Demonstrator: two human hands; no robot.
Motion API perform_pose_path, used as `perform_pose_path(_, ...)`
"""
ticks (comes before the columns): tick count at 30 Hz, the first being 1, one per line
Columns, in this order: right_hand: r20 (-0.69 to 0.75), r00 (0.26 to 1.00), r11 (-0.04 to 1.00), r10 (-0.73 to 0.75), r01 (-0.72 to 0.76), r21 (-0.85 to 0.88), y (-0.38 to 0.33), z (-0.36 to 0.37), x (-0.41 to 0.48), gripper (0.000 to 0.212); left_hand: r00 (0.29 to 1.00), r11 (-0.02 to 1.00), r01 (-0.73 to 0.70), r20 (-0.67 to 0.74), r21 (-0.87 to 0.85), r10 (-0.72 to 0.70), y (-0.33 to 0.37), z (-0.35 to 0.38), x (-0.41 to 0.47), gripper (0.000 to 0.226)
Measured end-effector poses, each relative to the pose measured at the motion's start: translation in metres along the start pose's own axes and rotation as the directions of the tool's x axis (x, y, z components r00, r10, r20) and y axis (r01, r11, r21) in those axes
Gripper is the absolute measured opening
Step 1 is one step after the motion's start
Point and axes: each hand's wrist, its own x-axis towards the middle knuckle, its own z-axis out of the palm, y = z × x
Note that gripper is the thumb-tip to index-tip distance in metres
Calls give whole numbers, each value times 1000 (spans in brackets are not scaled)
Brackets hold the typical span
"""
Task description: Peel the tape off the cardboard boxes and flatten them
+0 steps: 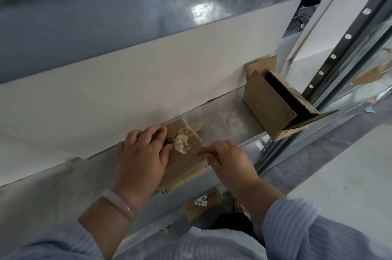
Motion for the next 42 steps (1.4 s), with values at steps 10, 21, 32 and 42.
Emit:
perform_pose_path(10, -22, 964, 892, 264, -236, 385, -16, -6, -6, 20, 1000, 1000, 10, 10, -3, -10, 1, 0, 0, 48)
perform_pose_path(21, 96, 971, 974, 221, -224, 20, -38, -29, 13, 24, 1000, 1000, 11, 10, -16, -11, 0, -1, -1, 48)
perform_pose_path(32, 151, 972, 932, 178, -118, -343, -63, -35, 16, 25, 1000, 999, 27, 0, -17, -27, 1, 0, 0, 49)
perform_pose_path(42, 114, 983, 984, 146, -132, -120, -50, -26, 12, 20, 999, 999, 31, 18, -35, -31, 0, 0, 0, 49)
